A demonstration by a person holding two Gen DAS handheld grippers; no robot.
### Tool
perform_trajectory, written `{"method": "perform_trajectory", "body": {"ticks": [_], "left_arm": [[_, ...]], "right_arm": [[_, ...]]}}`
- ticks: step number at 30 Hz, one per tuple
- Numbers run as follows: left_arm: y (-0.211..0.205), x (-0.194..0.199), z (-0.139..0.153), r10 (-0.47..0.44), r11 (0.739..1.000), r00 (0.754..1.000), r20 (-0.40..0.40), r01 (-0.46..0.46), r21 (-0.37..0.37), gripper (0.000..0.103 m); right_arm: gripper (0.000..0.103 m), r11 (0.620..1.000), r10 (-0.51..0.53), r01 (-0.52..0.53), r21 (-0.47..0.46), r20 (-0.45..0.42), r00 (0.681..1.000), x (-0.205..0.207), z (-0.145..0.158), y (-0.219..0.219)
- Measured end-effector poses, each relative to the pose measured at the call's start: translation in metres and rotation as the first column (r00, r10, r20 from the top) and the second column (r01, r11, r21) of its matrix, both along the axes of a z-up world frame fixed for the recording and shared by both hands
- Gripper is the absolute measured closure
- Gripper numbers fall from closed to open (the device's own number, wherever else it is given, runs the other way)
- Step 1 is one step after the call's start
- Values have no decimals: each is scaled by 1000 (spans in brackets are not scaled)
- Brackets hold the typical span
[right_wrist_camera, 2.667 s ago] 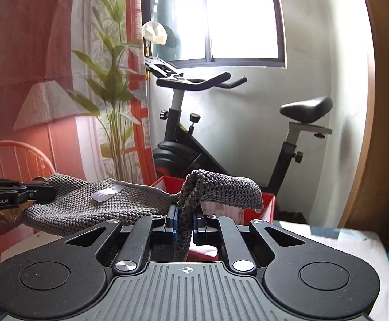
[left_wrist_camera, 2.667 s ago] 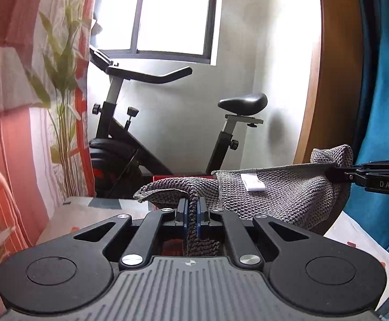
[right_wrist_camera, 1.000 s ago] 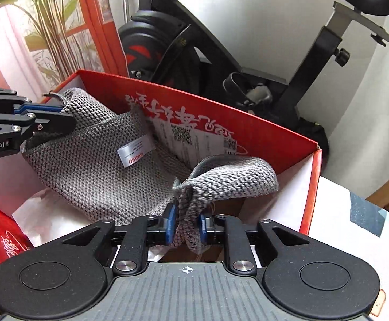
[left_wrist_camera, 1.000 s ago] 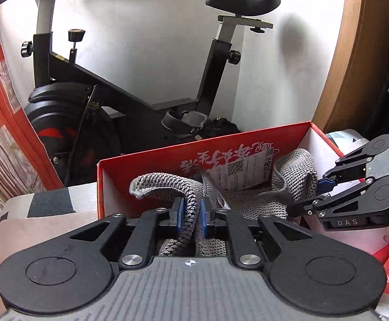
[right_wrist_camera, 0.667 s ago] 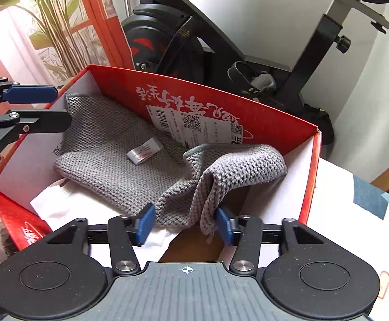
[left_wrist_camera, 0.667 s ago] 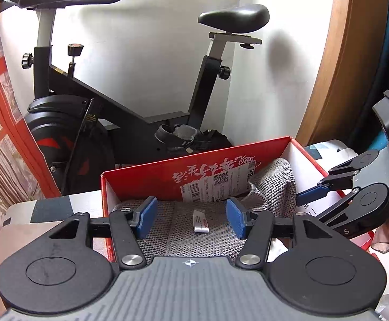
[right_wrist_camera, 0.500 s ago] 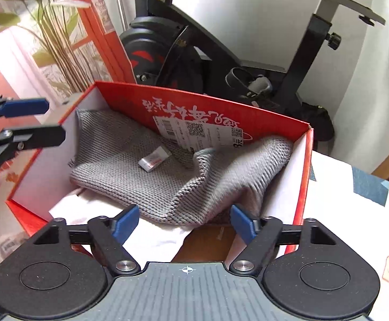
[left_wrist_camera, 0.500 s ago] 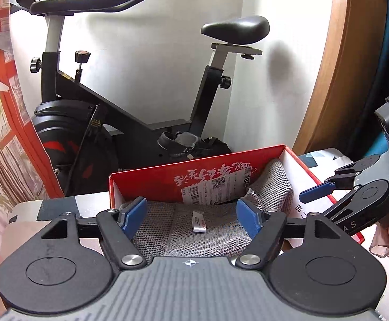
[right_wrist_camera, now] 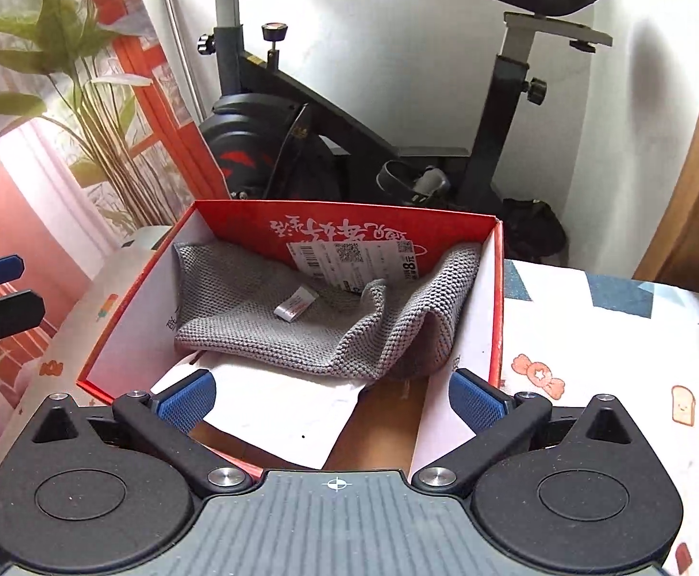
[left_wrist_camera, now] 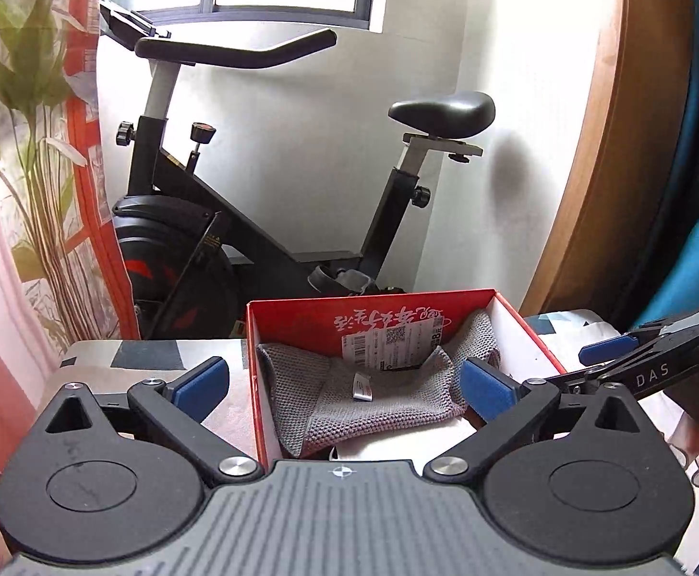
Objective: Organize soft objects
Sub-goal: 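Withdraw both open grippers and move them back to the pile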
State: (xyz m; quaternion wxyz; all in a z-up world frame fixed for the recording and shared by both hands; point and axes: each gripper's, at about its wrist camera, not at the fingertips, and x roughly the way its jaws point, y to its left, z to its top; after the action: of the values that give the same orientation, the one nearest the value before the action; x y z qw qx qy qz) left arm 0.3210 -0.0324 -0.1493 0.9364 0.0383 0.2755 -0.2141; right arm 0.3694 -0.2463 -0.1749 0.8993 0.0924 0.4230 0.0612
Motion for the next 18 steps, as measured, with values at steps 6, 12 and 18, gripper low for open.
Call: {"method": "perform_trajectory", "body": {"ticks": [6, 12, 18], "left_arm": [[13, -37, -1, 10, 1000, 1000, 22, -10, 2, 0], [29, -57, -17, 33, 999, 999, -16, -33, 2, 0], [48, -75, -36, 77, 996, 996, -41, -79, -33, 0]], "right_arm": [[0, 1000, -21, 21, 5, 75, 997, -42, 8, 7], [0, 999, -40, 40, 4, 88, 995, -69, 0, 11], [0, 997, -78, 76, 35, 81, 994, -89, -18, 7]]}}
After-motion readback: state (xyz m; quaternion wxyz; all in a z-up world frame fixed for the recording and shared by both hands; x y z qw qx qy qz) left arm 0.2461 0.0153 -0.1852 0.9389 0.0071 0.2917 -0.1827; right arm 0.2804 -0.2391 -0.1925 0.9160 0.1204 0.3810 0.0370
